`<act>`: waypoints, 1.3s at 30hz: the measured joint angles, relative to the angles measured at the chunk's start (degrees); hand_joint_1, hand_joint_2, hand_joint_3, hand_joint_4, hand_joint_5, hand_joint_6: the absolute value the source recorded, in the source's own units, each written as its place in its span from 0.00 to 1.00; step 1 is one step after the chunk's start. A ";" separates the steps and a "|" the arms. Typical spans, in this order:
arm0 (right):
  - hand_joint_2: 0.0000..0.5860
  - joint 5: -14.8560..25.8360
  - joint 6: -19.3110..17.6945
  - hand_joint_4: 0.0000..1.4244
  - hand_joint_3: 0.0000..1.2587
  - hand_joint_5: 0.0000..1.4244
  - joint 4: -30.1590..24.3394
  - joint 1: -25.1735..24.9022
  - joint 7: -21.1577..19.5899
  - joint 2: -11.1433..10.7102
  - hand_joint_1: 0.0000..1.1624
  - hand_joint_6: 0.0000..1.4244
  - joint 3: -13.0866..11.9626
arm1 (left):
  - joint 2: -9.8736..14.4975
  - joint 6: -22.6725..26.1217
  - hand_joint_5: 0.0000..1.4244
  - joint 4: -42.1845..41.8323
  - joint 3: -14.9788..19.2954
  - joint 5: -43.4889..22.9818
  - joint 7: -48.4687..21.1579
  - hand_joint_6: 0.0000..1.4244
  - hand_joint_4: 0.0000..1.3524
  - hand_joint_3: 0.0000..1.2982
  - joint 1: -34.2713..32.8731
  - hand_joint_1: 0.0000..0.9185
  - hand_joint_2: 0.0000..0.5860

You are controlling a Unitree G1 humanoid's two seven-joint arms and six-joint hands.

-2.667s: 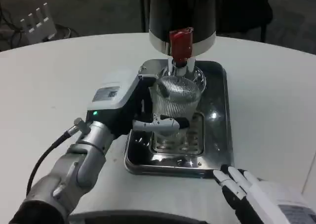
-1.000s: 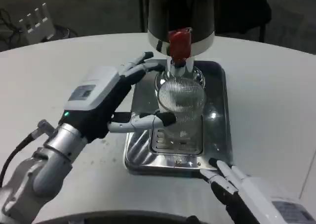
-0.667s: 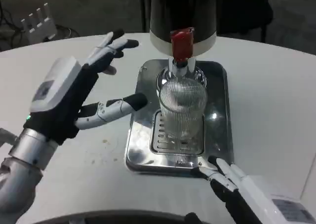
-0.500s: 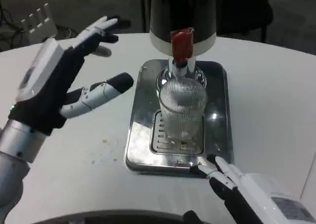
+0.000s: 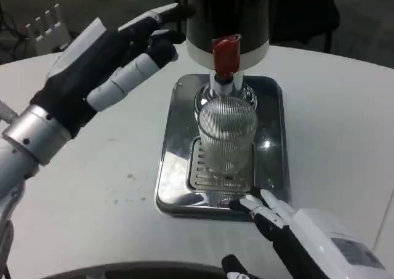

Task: Grasp the cup under the faucet to collect the drink, then remove the cup.

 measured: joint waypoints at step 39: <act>0.80 1.05 0.23 0.02 0.15 0.04 -0.04 1.12 -1.14 -0.02 0.34 0.08 -0.13 | -7.00 -1.62 0.21 12.55 -5.78 4.49 -5.95 0.24 0.16 0.22 -12.01 0.00 0.21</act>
